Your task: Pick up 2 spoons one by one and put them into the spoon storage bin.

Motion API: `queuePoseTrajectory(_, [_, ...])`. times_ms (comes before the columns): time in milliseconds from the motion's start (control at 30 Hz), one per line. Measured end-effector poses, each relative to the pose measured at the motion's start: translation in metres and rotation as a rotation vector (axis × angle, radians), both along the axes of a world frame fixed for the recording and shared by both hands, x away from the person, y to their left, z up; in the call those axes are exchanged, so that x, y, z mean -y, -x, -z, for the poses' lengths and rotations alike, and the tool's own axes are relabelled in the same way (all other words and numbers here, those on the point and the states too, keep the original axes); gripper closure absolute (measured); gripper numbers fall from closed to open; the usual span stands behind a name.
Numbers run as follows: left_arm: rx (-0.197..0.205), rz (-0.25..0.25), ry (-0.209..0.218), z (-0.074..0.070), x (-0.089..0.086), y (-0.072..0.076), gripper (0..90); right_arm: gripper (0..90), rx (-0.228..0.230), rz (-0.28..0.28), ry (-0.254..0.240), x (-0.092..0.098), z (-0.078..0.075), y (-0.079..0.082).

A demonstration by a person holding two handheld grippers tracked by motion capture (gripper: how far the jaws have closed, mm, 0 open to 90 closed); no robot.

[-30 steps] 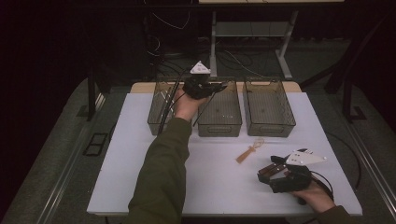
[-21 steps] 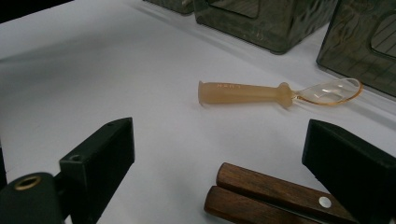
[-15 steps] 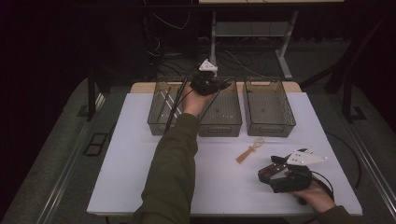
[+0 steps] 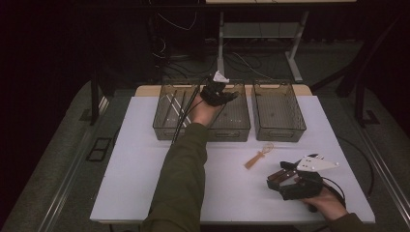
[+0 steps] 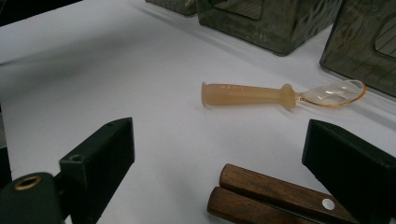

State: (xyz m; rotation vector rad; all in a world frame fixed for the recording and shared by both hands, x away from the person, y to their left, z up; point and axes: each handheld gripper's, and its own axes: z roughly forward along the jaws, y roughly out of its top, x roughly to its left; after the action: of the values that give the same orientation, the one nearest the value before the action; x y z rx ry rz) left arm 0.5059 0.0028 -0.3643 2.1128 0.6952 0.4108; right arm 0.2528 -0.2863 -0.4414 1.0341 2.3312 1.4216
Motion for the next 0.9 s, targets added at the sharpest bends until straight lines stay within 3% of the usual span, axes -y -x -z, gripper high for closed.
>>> queuePoseTrajectory(100, [0.002, -0.008, 0.006, 0.001, -0.001, 0.002, 74.2, 9.5, 0.0, 0.0, 0.0, 0.0, 0.0, 0.0])
queuePoseTrajectory(300, [0.008, 0.0, 0.033, -0.004, -0.005, 0.011, 64.4, 9.5, 0.004, -0.005, 0.005, -0.001, 0.0, -0.001])
queuePoseTrajectory(400, [-0.009, 0.011, 0.053, -0.005, -0.009, 0.02, 58.2, 9.5, 0.002, -0.01, 0.008, -0.002, 0.001, -0.001])
queuePoseTrajectory(467, [-0.024, 0.011, 0.082, -0.004, -0.011, 0.028, 55.3, 9.5, 0.002, -0.013, 0.007, -0.003, 0.001, -0.001])
queuePoseTrajectory(667, [-0.045, 0.032, 0.108, -0.003, -0.023, 0.052, 45.0, 9.5, -0.002, -0.015, 0.01, -0.004, 0.001, 0.0])
queuePoseTrajectory(900, [-0.041, 0.051, 0.139, -0.006, -0.043, 0.081, 39.6, 9.5, 0.002, -0.016, 0.016, -0.003, 0.001, 0.0])
